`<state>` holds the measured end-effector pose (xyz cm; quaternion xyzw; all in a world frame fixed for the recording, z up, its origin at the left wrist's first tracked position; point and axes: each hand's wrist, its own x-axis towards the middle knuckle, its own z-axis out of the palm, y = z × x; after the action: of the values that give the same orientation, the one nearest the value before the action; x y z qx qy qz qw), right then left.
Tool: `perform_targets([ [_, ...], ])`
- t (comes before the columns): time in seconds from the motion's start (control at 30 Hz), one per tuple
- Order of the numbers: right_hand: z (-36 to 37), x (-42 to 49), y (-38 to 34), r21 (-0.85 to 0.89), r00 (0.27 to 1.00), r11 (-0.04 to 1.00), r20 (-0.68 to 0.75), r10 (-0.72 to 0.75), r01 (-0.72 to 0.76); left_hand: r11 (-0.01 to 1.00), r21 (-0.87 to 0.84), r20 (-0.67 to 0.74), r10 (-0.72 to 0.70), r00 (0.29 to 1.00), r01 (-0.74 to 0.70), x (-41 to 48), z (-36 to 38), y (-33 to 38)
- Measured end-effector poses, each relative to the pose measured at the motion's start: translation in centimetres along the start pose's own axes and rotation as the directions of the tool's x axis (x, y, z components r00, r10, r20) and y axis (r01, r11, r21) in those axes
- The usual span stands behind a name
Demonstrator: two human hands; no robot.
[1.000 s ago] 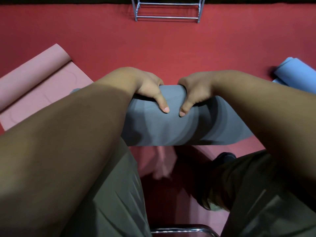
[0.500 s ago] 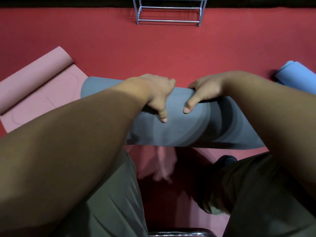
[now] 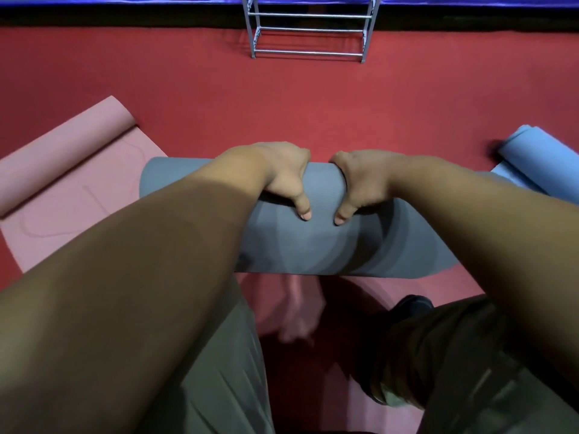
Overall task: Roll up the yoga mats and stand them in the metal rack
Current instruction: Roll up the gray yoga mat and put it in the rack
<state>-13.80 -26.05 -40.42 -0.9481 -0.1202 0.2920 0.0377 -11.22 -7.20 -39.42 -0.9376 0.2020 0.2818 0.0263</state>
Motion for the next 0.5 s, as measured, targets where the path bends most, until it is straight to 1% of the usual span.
perform_targets([
  [0.17, -0.2, 0.0, 0.5, 0.063, 0.999, 0.998, 0.032, 0.001, -0.003, 0.998, -0.046, 0.007, 0.033, 0.999, -0.032, 0.4, 0.3, 0.1],
  [0.3, -0.3, 0.0, 1.3, 0.181, 0.994, 0.983, 0.106, -0.019, 0.000, 0.995, -0.072, 0.058, 0.068, 0.996, -0.064, 0.6, 0.5, -0.1],
  [0.43, -0.5, -0.8, 2.3, 0.311, 0.979, 0.950, 0.198, -0.039, -0.025, 0.993, 0.026, 0.102, 0.111, 0.989, -0.114, 0.3, 0.7, 0.4],
  [0.5, -0.6, -1.1, 2.3, 0.350, 0.972, 0.936, 0.229, -0.048, -0.037, 0.992, 0.006, 0.104, 0.121, 0.987, -0.123, 0.2, 0.7, 0.4],
])
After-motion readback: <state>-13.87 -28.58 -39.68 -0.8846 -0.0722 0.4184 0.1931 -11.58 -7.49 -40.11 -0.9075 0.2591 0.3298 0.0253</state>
